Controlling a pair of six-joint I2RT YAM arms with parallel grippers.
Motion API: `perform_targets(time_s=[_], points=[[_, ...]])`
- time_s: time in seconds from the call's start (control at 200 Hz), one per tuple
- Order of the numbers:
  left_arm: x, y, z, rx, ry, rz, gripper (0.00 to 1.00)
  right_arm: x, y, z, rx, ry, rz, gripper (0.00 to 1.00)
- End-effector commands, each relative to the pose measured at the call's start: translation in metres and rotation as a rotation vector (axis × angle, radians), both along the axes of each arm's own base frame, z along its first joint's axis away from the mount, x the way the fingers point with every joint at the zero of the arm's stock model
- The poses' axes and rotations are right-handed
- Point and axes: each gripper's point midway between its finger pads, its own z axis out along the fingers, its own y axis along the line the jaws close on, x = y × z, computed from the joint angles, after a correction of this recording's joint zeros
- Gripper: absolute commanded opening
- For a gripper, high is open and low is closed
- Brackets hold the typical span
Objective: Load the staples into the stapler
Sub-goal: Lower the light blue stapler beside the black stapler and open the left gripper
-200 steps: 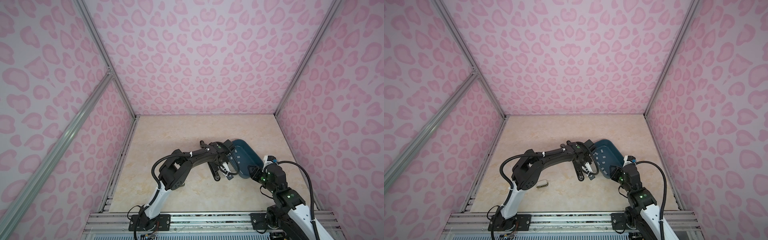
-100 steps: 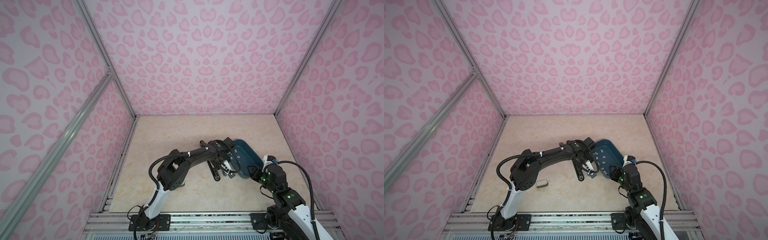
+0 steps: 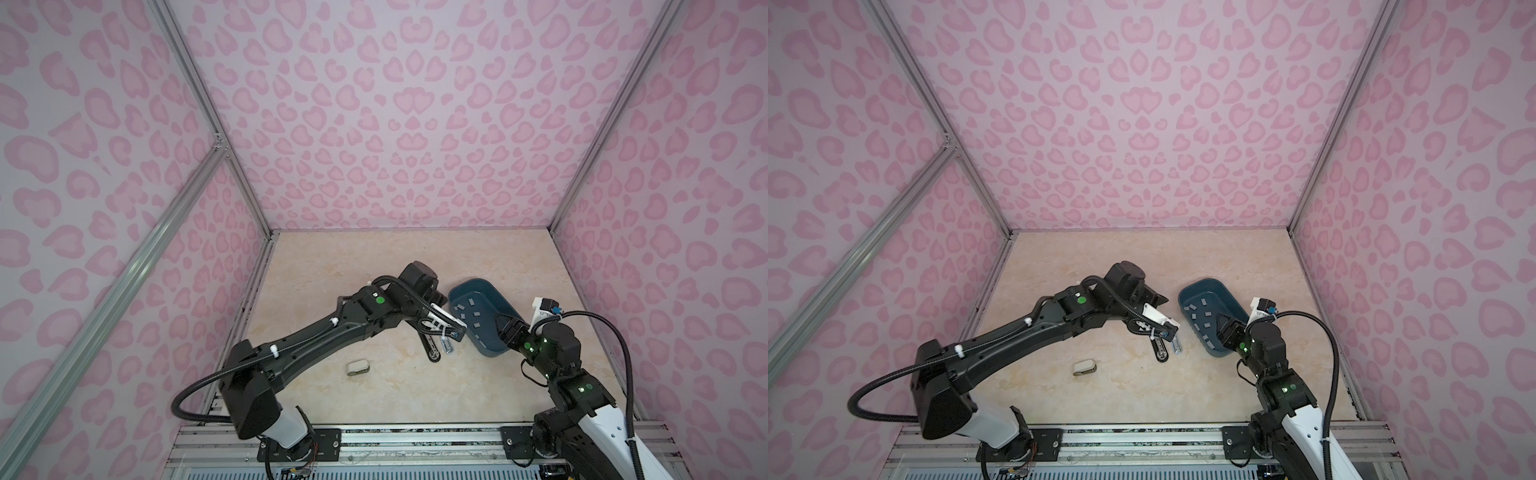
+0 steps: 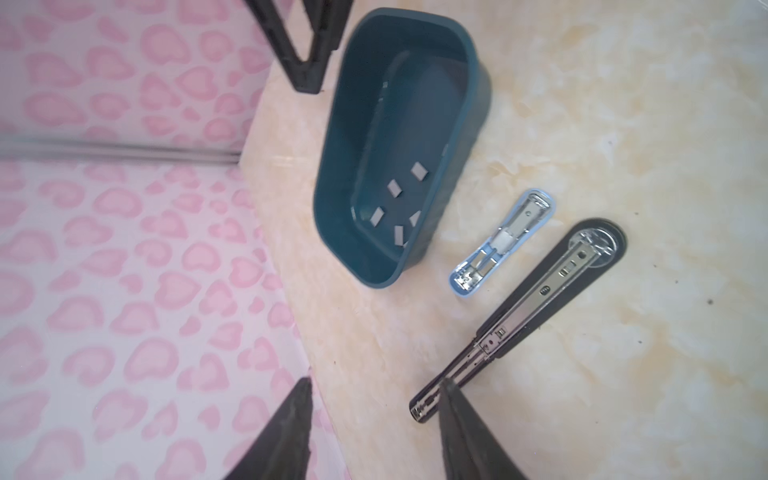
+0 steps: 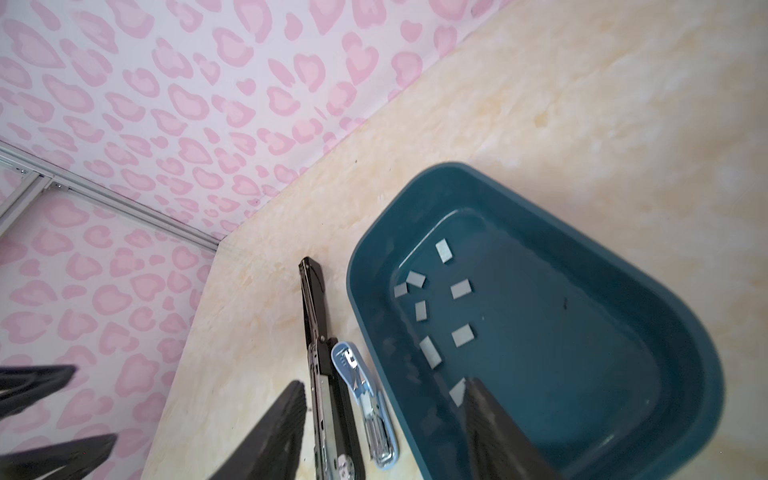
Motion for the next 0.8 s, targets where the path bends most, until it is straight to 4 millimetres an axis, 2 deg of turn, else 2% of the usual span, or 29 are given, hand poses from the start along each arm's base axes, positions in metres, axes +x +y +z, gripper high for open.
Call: perform_targets(time_s=[0.0, 0.095, 0.215, 0.32, 0.43, 0.54, 0.655, 0.795], points=[[0.01, 0.03, 0.036, -0.275, 0.071, 0.33, 0.48, 0.007, -0.025, 0.009, -0.181, -0.069, -0.085, 0.66], [0.002, 0.078, 0.022, -0.375, 0.134, 0.549, 0.48, 0.003, -0.032, -0.005, -0.255, -0.072, -0.086, 0.69], [-0.001, 0.139, 0.002, -0.609, 0.227, 0.852, 0.57, -0.001, -0.033, -0.024, -0.258, -0.058, -0.083, 0.71], [-0.009, 0.174, -0.011, -0.794, 0.324, 1.004, 0.61, -0.002, -0.032, -0.03, -0.245, -0.055, -0.079, 0.71], [-0.022, 0.188, -0.032, -0.836, 0.391, 1.052, 0.65, -0.007, -0.034, -0.029, -0.243, -0.063, -0.087, 0.71], [-0.034, 0.196, -0.072, -0.726, 0.408, 1.065, 0.65, -0.012, -0.035, -0.021, -0.222, -0.118, -0.088, 0.73], [-0.036, 0.186, -0.088, -0.653, 0.433, 1.025, 0.62, -0.018, -0.039, -0.016, -0.214, -0.156, -0.105, 0.75], [-0.031, 0.191, -0.118, -0.503, 0.412, 1.084, 0.61, -0.02, -0.04, -0.013, -0.208, -0.179, -0.111, 0.77]])
